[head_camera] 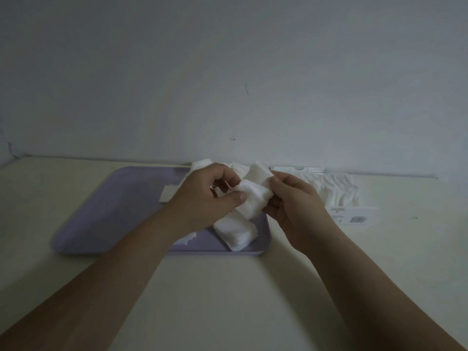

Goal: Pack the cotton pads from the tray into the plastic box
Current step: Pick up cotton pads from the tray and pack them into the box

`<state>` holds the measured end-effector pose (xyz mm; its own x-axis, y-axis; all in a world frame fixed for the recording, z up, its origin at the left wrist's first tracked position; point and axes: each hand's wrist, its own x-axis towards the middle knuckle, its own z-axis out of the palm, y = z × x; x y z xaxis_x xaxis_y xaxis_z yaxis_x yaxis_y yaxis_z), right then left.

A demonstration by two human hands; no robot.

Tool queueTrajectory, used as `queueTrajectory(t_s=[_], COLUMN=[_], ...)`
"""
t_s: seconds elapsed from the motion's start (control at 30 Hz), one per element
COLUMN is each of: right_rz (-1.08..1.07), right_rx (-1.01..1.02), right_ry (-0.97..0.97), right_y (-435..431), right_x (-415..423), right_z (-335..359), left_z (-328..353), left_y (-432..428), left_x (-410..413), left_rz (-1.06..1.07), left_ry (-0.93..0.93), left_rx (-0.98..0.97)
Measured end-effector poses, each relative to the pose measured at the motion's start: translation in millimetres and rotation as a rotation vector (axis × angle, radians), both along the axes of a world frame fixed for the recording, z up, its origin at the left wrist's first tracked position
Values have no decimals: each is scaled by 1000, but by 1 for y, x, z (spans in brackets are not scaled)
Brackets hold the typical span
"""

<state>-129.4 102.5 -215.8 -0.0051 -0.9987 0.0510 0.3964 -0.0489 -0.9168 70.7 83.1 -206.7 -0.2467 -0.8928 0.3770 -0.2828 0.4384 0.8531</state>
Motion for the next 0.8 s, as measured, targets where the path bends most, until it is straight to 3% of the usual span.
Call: queueTrajectory(t_s=[0.07, 0.17, 0.37, 0.5, 0.6, 0.7, 0.8], right_rz=[-6, 66, 172, 109, -1, 23, 66], right_rx=[-11, -42, -65, -176, -205, -217, -168], right_ry=[32, 120, 63, 212, 349, 401, 302], right_y=[-1, 1, 6, 8, 8, 9, 13], right_x=[-3, -2, 1, 4, 6, 8, 11], right_z=[1, 3, 10, 5, 2, 3, 5], left_z=[5, 5, -4, -7, -7, -5, -1], left_y=[0, 0, -4, -5, -5, -5, -4], left_x=[4, 1, -3, -4, 2, 4, 3], left_rz=[-130, -121, -21, 24, 61, -50, -73], left_ry=[150, 216, 205, 167, 12, -66, -31], left_rx=[112, 140, 89, 50, 42, -16, -59])
